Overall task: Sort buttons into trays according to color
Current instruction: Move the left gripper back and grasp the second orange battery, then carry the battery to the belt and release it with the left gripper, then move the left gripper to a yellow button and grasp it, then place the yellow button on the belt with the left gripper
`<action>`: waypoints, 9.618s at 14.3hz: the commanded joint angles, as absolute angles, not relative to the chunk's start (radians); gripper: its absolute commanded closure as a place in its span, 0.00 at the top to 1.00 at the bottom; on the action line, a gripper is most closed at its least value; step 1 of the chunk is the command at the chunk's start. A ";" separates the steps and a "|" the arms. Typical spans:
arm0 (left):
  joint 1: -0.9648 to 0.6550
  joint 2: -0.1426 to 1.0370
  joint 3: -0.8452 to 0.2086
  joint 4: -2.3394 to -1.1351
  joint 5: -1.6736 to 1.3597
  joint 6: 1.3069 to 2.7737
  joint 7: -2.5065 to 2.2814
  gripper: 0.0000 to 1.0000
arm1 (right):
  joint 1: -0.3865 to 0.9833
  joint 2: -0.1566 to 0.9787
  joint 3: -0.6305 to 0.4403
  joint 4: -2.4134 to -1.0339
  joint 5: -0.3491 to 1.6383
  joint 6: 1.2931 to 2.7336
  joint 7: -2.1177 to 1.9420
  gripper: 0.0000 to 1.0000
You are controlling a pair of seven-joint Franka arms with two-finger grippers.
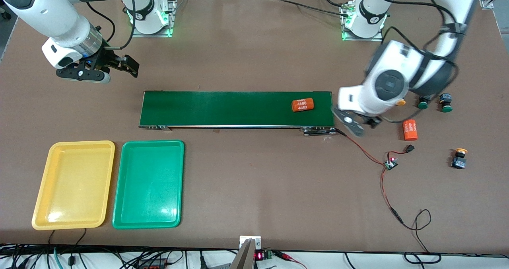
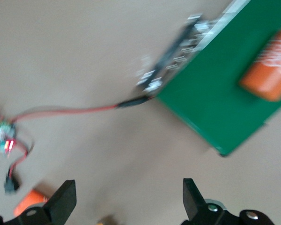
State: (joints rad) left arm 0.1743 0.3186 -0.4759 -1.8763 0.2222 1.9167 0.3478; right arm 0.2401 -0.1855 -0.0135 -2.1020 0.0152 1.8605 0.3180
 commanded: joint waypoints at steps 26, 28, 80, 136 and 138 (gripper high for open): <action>0.474 0.555 -0.293 -1.948 0.376 2.243 0.077 0.16 | 0.236 -0.178 -0.017 -2.106 0.021 1.862 0.314 1.00; 0.471 0.517 -0.337 -1.907 0.373 2.137 0.078 0.16 | 0.236 -0.178 -0.018 -2.106 0.023 1.862 0.314 1.00; 0.219 0.431 -0.091 -1.589 0.175 1.883 0.220 1.00 | 0.230 -0.176 -0.021 -2.106 0.021 1.859 0.314 1.00; 0.146 0.497 -0.629 -1.920 0.012 2.159 -0.567 0.35 | 0.229 -0.176 -0.021 -2.112 0.017 1.844 0.311 1.00; 0.141 0.497 -0.650 -1.931 0.012 2.166 -0.571 0.36 | 0.229 -0.176 -0.021 -2.112 0.017 1.844 0.310 1.00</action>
